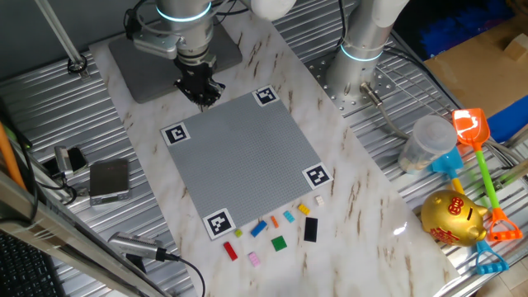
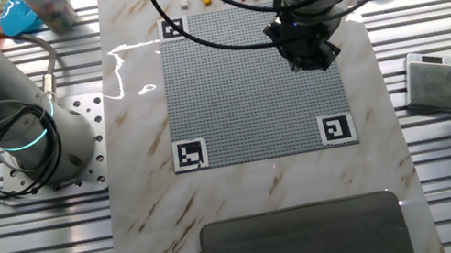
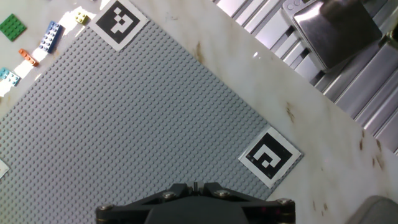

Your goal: Build with small Lego blocks

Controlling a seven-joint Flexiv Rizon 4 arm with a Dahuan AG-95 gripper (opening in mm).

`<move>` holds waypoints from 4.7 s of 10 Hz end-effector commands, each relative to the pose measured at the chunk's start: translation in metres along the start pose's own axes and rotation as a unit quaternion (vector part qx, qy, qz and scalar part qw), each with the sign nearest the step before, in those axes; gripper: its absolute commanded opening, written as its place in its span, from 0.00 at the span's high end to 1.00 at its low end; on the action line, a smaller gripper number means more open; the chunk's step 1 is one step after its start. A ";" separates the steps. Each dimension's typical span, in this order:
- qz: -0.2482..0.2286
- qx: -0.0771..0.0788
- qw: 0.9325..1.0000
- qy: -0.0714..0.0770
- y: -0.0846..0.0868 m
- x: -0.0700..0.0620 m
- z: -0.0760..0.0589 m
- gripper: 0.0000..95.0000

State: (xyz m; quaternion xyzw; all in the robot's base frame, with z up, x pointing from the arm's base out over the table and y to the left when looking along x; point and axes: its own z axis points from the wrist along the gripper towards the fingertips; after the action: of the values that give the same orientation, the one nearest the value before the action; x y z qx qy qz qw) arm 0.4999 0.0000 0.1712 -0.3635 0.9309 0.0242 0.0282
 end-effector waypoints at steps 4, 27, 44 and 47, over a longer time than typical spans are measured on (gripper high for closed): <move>0.001 0.002 1.000 0.003 0.000 0.000 0.000 1.00; 0.051 0.011 0.999 0.015 0.108 -0.116 0.018 1.00; 0.096 -0.001 0.995 0.022 0.164 -0.161 0.048 1.00; 0.116 -0.003 0.993 0.030 0.180 -0.177 0.057 1.00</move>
State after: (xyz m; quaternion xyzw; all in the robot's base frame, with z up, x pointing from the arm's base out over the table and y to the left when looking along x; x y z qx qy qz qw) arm 0.5099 0.2570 0.1315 -0.2548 0.9668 0.0194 -0.0041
